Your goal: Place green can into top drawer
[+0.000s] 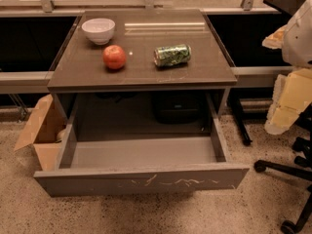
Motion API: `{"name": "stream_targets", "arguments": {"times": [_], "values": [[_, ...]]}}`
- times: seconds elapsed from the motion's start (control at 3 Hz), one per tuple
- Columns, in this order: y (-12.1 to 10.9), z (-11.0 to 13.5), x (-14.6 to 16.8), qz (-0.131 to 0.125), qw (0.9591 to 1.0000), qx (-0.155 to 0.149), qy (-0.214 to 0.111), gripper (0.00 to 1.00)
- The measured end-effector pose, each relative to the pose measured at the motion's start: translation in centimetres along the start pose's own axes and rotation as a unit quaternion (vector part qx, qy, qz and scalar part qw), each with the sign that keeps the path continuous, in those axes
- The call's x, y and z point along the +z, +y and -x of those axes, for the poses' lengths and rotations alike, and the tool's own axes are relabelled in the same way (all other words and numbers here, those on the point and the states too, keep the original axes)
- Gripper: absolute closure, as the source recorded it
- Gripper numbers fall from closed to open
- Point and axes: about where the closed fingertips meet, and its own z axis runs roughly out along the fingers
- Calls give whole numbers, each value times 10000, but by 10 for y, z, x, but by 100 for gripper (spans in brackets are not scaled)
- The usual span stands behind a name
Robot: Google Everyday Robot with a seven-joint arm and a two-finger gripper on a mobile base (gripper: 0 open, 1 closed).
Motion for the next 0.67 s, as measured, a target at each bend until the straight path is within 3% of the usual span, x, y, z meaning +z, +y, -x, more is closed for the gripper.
{"name": "stream_targets", "arguments": {"times": [0.33,0.67], "values": [[0,0,0,-6,10000,-3,-5,0],[-17,18,10,42,9998,-126,-158,0]]}}
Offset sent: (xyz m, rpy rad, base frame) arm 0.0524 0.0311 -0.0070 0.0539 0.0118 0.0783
